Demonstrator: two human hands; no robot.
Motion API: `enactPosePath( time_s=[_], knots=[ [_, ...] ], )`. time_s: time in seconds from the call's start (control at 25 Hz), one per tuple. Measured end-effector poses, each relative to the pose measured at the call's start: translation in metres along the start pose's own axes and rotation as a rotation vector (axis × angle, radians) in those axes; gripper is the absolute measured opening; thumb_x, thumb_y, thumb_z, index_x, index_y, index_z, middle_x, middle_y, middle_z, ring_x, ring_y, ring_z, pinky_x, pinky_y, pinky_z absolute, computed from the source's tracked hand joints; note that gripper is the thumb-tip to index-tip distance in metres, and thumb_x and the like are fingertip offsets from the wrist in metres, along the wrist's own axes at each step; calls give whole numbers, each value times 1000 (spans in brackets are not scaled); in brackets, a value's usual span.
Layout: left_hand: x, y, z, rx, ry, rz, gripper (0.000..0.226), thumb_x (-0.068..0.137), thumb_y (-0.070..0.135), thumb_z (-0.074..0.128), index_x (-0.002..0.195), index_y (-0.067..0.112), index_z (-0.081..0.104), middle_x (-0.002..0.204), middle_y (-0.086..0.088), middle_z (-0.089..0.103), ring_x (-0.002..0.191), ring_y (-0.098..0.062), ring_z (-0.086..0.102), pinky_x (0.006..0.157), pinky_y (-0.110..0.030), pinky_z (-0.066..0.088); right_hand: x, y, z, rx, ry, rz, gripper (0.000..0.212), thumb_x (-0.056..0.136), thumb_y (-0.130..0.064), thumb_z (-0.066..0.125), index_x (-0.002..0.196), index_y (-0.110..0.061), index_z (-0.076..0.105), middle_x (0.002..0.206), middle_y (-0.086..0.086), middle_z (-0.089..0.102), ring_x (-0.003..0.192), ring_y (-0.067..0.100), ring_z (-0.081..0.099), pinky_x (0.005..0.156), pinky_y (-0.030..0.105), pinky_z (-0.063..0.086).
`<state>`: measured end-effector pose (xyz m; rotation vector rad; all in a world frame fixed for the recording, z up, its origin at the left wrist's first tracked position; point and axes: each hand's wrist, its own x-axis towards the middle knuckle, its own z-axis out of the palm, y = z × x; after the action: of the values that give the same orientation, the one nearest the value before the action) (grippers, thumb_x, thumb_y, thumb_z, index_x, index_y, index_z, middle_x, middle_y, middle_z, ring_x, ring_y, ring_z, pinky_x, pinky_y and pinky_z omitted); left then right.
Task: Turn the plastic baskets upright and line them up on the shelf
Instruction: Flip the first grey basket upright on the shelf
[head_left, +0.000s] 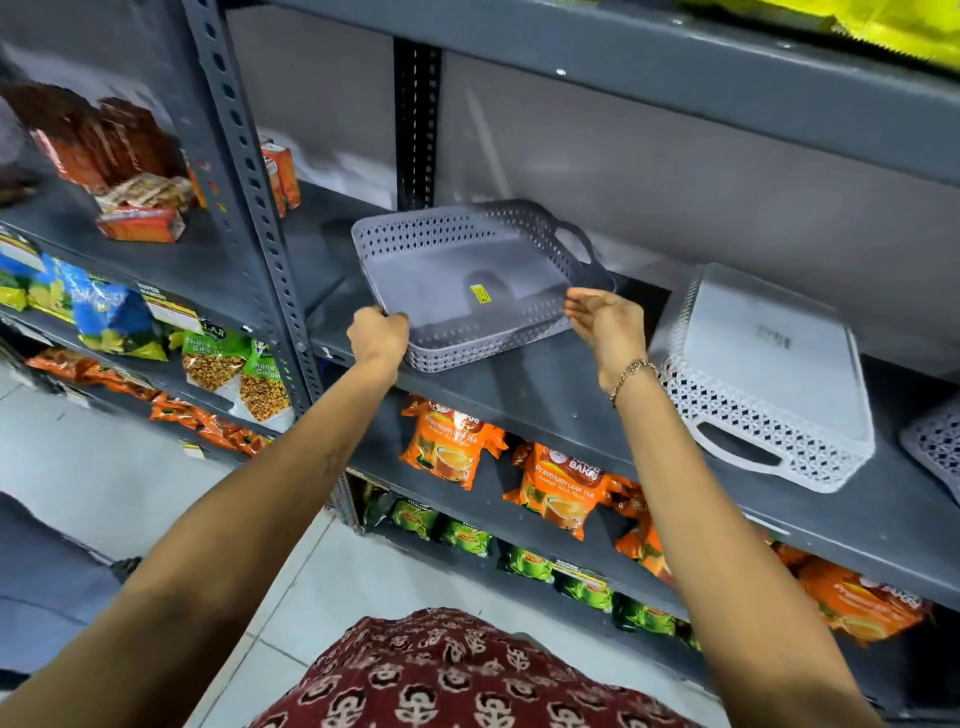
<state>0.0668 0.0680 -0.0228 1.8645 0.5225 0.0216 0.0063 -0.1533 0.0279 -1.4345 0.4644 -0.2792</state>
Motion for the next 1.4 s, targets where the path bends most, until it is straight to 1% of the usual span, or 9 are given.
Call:
enactPosePath(
  time_s=[0.2,0.32,0.44,0.64,0.72,0.8,1.12,1.28,1.4],
  knots=[
    [-1,15,7,449,-2,470,55,95,27,44,141,2,24,133,-26,49,122,-38,49,90,-48,48,48,11,-3,-862,-159,-287,40,83,2,53,121,-6,60,124,13,61,112,20,58,96,16,38],
    [-17,33,25,752,-477,719,48,90,54,46,94,7,54,78,-12,57,82,-32,60,71,-39,49,72,15,3,-1417,-464,-274,55,79,3,54,131,-14,50,137,10,49,130,25,43,113,30,25],
    [-19,39,35,1048,-634,786,31,87,32,60,79,3,55,87,-18,61,93,-36,59,71,-35,43,78,23,8,-1705,-429,-378,31,85,-6,51,113,-13,62,124,13,61,123,28,50,112,39,27],
    [6,50,21,1166,-545,798,16,83,9,58,97,3,61,107,-23,59,104,-40,57,79,-40,46,46,30,20,-1665,-344,-471,22,86,-22,59,108,-18,64,109,17,68,105,36,61,86,39,49],
    [20,50,7,1198,-555,799,1,83,10,61,83,9,62,93,-20,58,98,-39,59,77,-38,45,29,39,29,-1615,-345,-479,22,88,-24,58,107,-18,64,106,18,69,103,36,62,83,39,50],
    [30,45,-1,1216,-573,800,15,83,13,64,71,16,57,79,-11,51,89,-35,59,76,-36,45,15,46,34,-1558,-325,-469,23,89,-24,57,109,-17,65,105,18,69,103,36,62,83,40,51],
    [38,45,-5,1194,-598,816,14,82,13,66,70,16,59,62,-3,48,77,-29,55,75,-36,48,6,48,38,-1514,-307,-429,21,90,-25,56,106,-14,65,102,19,69,103,37,62,83,42,51],
    [36,52,-9,1219,-645,791,2,84,11,65,84,9,66,78,-11,54,84,-33,57,80,-38,49,3,47,42,-1526,-319,-421,22,91,-26,55,105,-11,63,102,19,69,102,38,62,81,41,51],
    [30,54,-5,1222,-699,753,39,83,7,60,121,14,56,117,-15,59,110,-32,55,94,-39,47,1,34,40,-1374,-411,-332,25,87,-32,60,103,-13,63,106,14,68,103,32,61,86,39,52]
  ],
)
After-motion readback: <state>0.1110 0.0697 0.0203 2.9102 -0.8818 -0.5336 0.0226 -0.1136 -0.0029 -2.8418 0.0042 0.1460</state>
